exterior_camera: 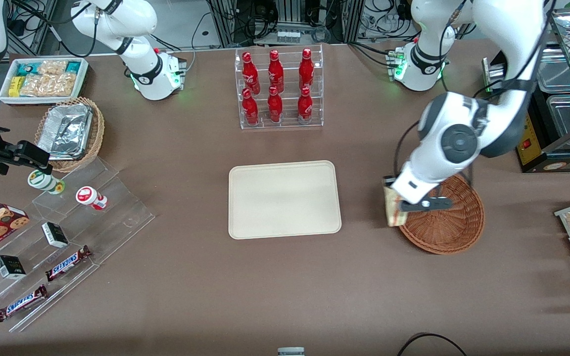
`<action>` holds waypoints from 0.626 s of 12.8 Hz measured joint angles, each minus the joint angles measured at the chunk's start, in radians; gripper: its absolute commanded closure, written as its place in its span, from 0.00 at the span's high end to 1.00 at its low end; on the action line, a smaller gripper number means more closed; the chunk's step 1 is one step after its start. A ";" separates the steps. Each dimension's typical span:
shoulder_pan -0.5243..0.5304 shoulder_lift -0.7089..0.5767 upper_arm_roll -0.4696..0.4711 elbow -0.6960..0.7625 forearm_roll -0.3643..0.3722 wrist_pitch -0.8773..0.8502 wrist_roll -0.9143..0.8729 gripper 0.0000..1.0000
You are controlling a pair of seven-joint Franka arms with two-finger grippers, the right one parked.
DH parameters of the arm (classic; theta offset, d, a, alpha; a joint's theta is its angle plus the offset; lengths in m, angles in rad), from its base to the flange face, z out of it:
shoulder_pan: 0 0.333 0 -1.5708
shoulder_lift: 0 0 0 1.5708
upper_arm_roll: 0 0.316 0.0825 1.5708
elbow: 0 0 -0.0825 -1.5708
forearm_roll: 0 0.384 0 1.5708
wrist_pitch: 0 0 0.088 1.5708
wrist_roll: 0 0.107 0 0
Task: Place sandwich from basket to tray
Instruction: 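Lift the sandwich and carry it with the left gripper over the tray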
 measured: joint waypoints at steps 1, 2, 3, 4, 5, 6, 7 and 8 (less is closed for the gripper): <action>-0.015 0.040 -0.037 0.036 0.017 0.000 -0.049 0.00; -0.053 0.083 -0.054 0.076 0.035 0.001 -0.101 0.00; -0.103 0.126 -0.058 0.118 0.045 0.001 -0.151 0.00; -0.156 0.168 -0.059 0.159 0.059 0.001 -0.199 0.00; -0.201 0.206 -0.060 0.196 0.080 0.001 -0.244 0.00; -0.240 0.242 -0.061 0.233 0.106 0.002 -0.289 0.00; -0.275 0.278 -0.060 0.273 0.129 0.002 -0.330 0.00; -0.307 0.313 -0.061 0.313 0.143 0.001 -0.361 0.00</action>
